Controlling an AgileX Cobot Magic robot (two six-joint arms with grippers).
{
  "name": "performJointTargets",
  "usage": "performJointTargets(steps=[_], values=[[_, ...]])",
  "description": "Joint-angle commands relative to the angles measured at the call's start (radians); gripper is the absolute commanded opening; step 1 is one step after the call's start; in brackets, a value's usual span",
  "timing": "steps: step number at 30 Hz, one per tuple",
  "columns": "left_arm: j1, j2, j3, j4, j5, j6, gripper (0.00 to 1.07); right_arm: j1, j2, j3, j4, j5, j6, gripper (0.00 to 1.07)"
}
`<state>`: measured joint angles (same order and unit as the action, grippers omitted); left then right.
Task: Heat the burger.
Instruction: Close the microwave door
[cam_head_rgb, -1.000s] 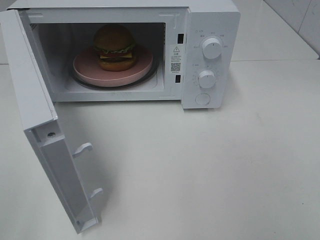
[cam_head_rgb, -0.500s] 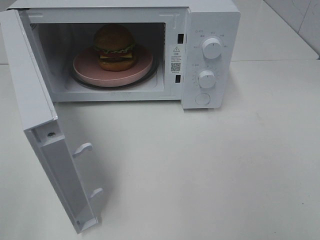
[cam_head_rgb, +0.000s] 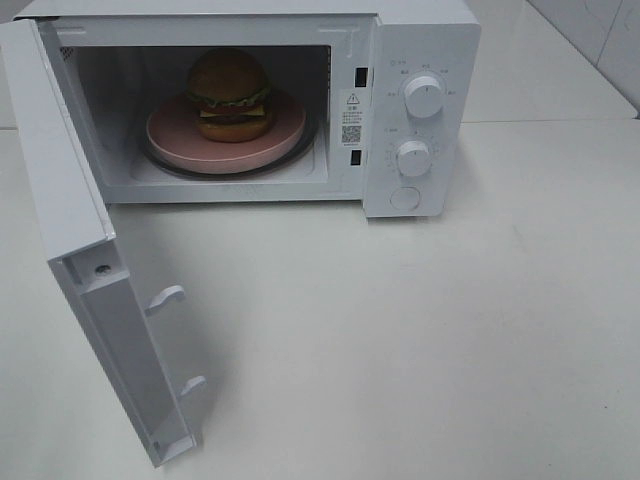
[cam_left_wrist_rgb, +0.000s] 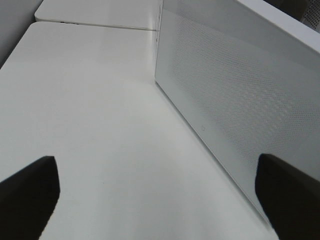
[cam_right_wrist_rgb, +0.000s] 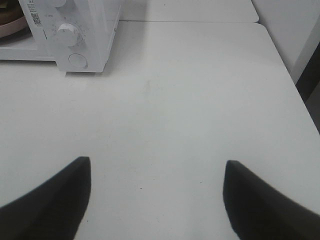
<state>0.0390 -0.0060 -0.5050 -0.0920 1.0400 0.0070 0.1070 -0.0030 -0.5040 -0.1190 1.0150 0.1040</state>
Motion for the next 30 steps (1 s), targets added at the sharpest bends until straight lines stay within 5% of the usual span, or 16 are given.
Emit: performJointTargets(steps=[1, 7, 14, 21, 25, 30], values=[[0.002, -0.020, -0.001, -0.007, -0.012, -0.007, 0.99, -0.004, -0.027, 0.001, 0.000, -0.011, -0.006, 0.72], [0.002, -0.004, -0.025, -0.006, -0.071, -0.013, 0.90, -0.004, -0.027, 0.001, 0.000, -0.011, -0.006, 0.72], [0.002, 0.113, -0.026, -0.005, -0.170, -0.007, 0.55, -0.004, -0.027, 0.001, 0.000, -0.011, -0.004, 0.72], [0.002, 0.231, -0.015, 0.020, -0.254, -0.007, 0.33, -0.004, -0.027, 0.001, 0.000, -0.011, -0.004, 0.72], [0.002, 0.332, 0.027, 0.011, -0.348, -0.007, 0.07, -0.004, -0.027, 0.001, 0.000, -0.011, -0.004, 0.72], [0.002, 0.390, 0.092, 0.011, -0.526, -0.007, 0.00, -0.004, -0.027, 0.001, 0.000, -0.011, -0.004, 0.72]])
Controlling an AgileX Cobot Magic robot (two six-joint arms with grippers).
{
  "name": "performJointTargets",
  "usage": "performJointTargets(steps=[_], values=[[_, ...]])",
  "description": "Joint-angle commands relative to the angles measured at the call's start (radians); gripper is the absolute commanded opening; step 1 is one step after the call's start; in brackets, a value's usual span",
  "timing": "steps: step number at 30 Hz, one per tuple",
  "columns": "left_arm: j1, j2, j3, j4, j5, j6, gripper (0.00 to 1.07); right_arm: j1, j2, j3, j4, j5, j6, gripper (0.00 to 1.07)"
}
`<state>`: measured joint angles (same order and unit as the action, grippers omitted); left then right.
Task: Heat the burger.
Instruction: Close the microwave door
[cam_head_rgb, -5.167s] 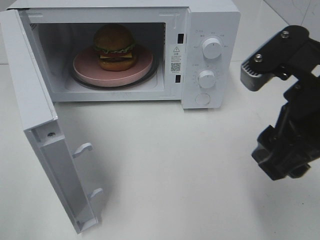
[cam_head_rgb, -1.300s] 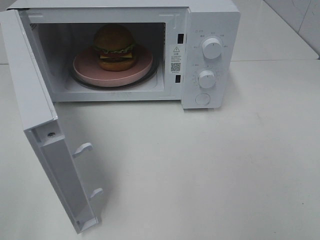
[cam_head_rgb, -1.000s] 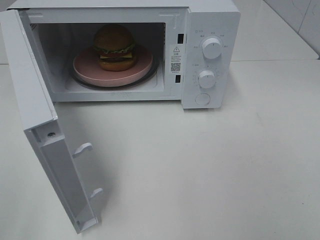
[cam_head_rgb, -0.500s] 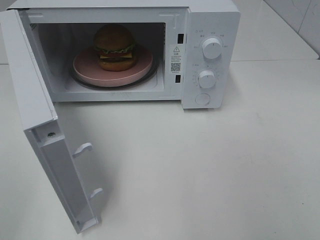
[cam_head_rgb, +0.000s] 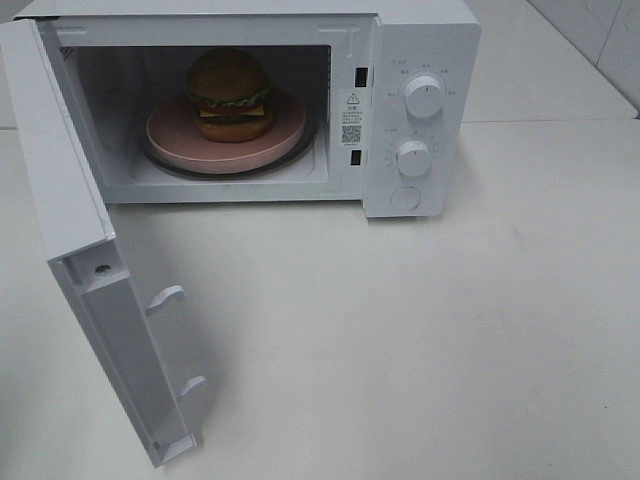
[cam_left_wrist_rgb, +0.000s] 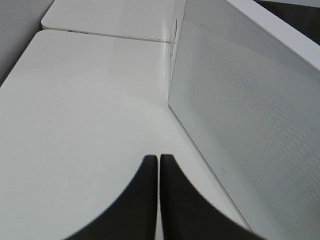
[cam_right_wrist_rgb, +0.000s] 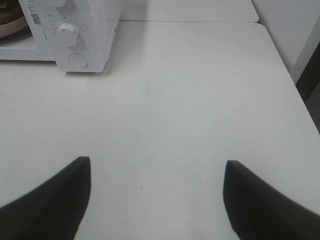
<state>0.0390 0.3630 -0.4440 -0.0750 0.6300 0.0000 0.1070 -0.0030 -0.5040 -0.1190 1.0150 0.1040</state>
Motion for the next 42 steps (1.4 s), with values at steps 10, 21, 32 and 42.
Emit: performJointTargets(steps=[10, 21, 32, 42], values=[[0.002, 0.100, 0.199, -0.013, -0.538, 0.000, 0.00, -0.004, -0.027, 0.001, 0.000, -0.011, -0.003, 0.72], [0.002, 0.256, 0.283, -0.009, -0.881, -0.006, 0.00, -0.004, -0.027, 0.001, 0.000, -0.011, -0.003, 0.72], [-0.009, 0.459, 0.283, 0.153, -1.018, -0.109, 0.00, -0.004, -0.027, 0.001, 0.000, -0.011, -0.003, 0.72], [-0.049, 0.607, 0.283, 0.558, -1.221, -0.410, 0.00, -0.004, -0.027, 0.001, 0.000, -0.011, -0.003, 0.72]])
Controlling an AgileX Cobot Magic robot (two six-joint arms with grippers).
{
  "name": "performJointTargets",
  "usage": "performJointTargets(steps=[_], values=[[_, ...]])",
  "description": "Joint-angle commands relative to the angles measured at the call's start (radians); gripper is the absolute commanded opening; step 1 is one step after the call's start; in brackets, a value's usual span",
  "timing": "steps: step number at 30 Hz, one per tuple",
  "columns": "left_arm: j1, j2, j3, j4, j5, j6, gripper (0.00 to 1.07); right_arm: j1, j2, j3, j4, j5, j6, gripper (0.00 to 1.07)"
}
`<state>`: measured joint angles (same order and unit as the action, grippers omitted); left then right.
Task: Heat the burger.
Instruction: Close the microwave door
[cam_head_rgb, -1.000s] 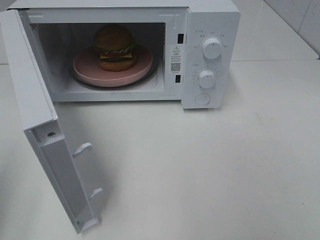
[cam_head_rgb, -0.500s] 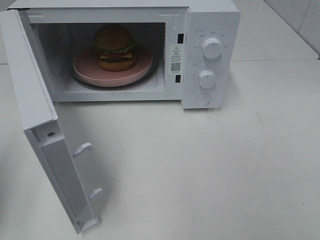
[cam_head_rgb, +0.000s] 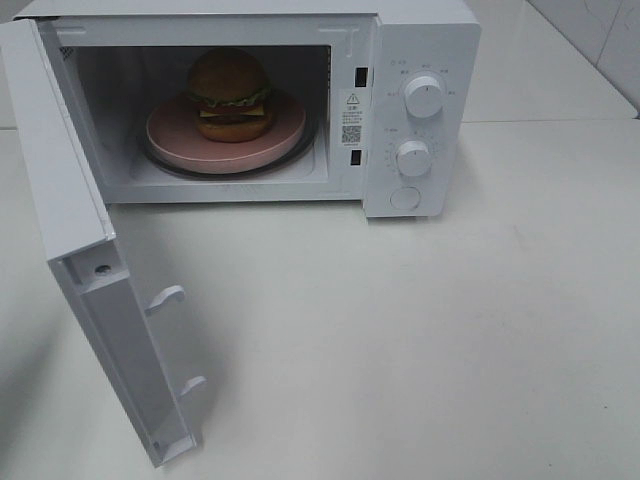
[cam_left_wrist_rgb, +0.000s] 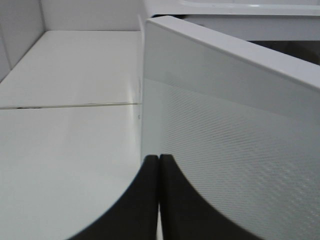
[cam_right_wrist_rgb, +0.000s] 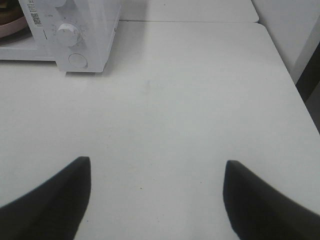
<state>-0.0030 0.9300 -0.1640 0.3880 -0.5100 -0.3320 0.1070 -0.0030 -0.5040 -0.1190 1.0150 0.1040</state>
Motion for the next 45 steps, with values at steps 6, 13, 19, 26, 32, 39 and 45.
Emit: performJointTargets(steps=[6, 13, 19, 26, 32, 39, 45], values=[[-0.007, 0.166, 0.003, 0.171, -0.230, -0.140, 0.00, -0.004, -0.027, 0.001, 0.000, -0.011, -0.003, 0.72], [-0.016, 0.295, -0.006, 0.218, -0.367, -0.138, 0.00, -0.004, -0.027, 0.001, 0.000, -0.011, -0.003, 0.72], [-0.106, 0.401, -0.040, 0.182, -0.409, -0.071, 0.00, -0.004, -0.027, 0.001, 0.000, -0.011, -0.003, 0.72], [-0.195, 0.483, -0.085, 0.071, -0.412, -0.034, 0.00, -0.004, -0.027, 0.001, 0.000, -0.011, -0.003, 0.72], [-0.304, 0.572, -0.156, -0.034, -0.421, -0.002, 0.00, -0.004, -0.027, 0.001, 0.000, -0.011, -0.003, 0.72], [-0.418, 0.655, -0.250, -0.165, -0.430, 0.049, 0.00, -0.004, -0.027, 0.001, 0.000, -0.011, -0.003, 0.72], [-0.536, 0.734, -0.348, -0.339, -0.428, 0.137, 0.00, -0.004, -0.027, 0.001, 0.000, -0.011, -0.003, 0.72]])
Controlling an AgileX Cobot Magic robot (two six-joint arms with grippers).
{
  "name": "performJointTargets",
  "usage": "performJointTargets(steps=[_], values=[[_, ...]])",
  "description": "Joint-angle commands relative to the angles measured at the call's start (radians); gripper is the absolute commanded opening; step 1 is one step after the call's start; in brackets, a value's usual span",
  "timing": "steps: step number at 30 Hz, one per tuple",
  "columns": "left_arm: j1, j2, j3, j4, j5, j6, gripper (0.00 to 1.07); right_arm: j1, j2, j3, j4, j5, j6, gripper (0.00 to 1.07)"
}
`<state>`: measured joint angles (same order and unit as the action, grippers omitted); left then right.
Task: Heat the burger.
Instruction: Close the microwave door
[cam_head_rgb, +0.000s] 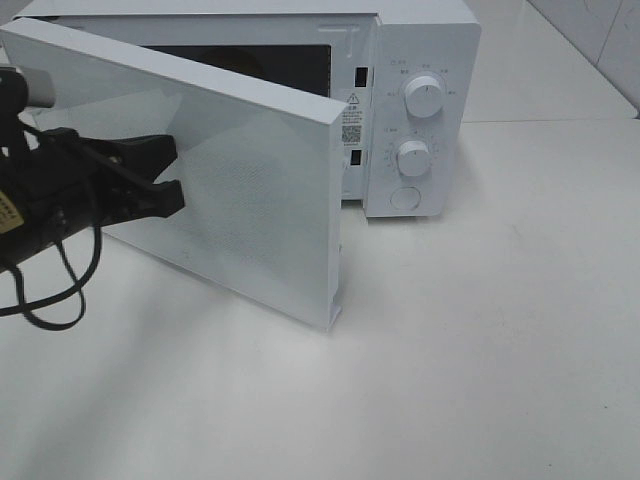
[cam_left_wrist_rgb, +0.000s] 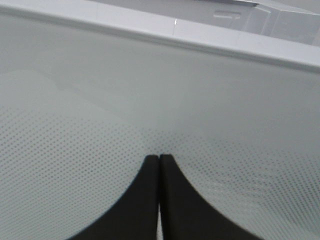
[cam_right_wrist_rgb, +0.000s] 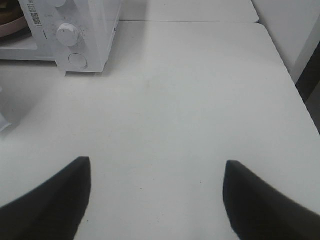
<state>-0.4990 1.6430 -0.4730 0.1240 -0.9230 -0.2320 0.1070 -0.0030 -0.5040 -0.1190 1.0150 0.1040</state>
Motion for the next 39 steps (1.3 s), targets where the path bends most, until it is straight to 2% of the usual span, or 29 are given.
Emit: performJointTargets(steps=[1, 4, 6, 12, 15, 17, 20, 22, 29, 32, 33, 34, 35, 39], values=[[-0.040, 0.021, -0.039, -0.075, -0.015, 0.037, 0.00, -0.004, -0.027, 0.001, 0.000, -0.011, -0.003, 0.72], [-0.068, 0.043, -0.071, -0.116, -0.015, 0.061, 0.00, -0.004, -0.027, 0.001, 0.000, -0.011, -0.003, 0.72], [-0.113, 0.089, -0.128, -0.202, -0.013, 0.102, 0.00, -0.004, -0.027, 0.001, 0.000, -0.011, -0.003, 0.72], [-0.155, 0.155, -0.229, -0.298, -0.011, 0.126, 0.00, -0.004, -0.027, 0.001, 0.000, -0.011, -0.003, 0.72], [-0.162, 0.166, -0.246, -0.317, -0.009, 0.128, 0.00, -0.004, -0.027, 0.001, 0.000, -0.011, -0.003, 0.72], [-0.183, 0.208, -0.315, -0.405, 0.002, 0.157, 0.00, -0.004, -0.027, 0.001, 0.000, -0.011, -0.003, 0.72], [-0.185, 0.219, -0.336, -0.425, 0.013, 0.166, 0.00, -0.004, -0.027, 0.001, 0.000, -0.011, -0.003, 0.72], [-0.188, 0.261, -0.406, -0.453, 0.045, 0.209, 0.00, -0.004, -0.027, 0.001, 0.000, -0.011, -0.003, 0.71], [-0.188, 0.313, -0.502, -0.484, 0.069, 0.210, 0.00, -0.004, -0.027, 0.001, 0.000, -0.011, -0.003, 0.71], [-0.188, 0.342, -0.536, -0.513, 0.071, 0.244, 0.00, -0.004, -0.027, 0.001, 0.000, -0.011, -0.003, 0.71], [-0.188, 0.355, -0.556, -0.539, 0.071, 0.273, 0.00, -0.004, -0.027, 0.001, 0.000, -0.011, -0.003, 0.71], [-0.188, 0.355, -0.556, -0.539, 0.071, 0.273, 0.00, -0.004, -0.027, 0.001, 0.000, -0.011, -0.003, 0.71], [-0.188, 0.361, -0.570, -0.576, 0.077, 0.299, 0.00, -0.004, -0.027, 0.001, 0.000, -0.011, -0.003, 0.71], [-0.186, 0.365, -0.579, -0.623, 0.080, 0.321, 0.00, -0.004, -0.027, 0.001, 0.000, -0.011, -0.003, 0.71]])
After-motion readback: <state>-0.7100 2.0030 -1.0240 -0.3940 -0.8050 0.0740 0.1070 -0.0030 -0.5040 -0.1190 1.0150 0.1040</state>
